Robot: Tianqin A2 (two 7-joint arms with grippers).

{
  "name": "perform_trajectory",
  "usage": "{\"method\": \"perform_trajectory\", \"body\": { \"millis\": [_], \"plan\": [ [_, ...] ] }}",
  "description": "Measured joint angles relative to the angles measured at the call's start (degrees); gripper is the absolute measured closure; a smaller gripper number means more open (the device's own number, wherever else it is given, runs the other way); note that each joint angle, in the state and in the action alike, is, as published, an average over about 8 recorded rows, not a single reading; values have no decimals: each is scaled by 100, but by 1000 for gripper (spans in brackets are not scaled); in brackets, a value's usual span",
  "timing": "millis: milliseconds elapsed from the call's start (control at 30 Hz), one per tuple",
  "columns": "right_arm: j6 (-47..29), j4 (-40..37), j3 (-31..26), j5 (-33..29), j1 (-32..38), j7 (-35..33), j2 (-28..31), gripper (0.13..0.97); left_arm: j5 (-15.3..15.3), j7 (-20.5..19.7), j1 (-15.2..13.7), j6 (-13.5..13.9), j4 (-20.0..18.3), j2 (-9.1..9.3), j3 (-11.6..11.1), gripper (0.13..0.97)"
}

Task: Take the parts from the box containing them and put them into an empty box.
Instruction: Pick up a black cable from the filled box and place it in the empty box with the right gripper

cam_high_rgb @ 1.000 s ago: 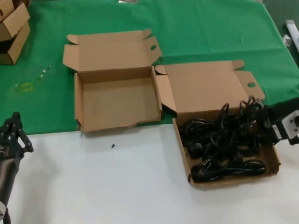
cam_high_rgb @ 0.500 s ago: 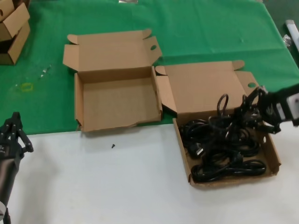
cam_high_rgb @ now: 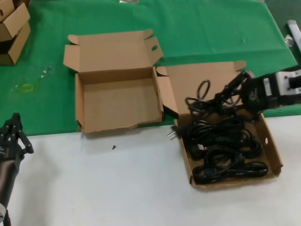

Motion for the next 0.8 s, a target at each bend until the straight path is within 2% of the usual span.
{"method": "perform_trajectory", "body": {
  "millis": [233, 800],
  "plan": [
    [265, 219, -67, -13, -141, 383, -304, 878, 0, 0, 0, 0, 0, 0, 0, 954],
    [1132, -106, -491, -584, 267, 448, -1481, 879, 0, 0, 0, 0, 0, 0, 0, 954]
  ]
}}
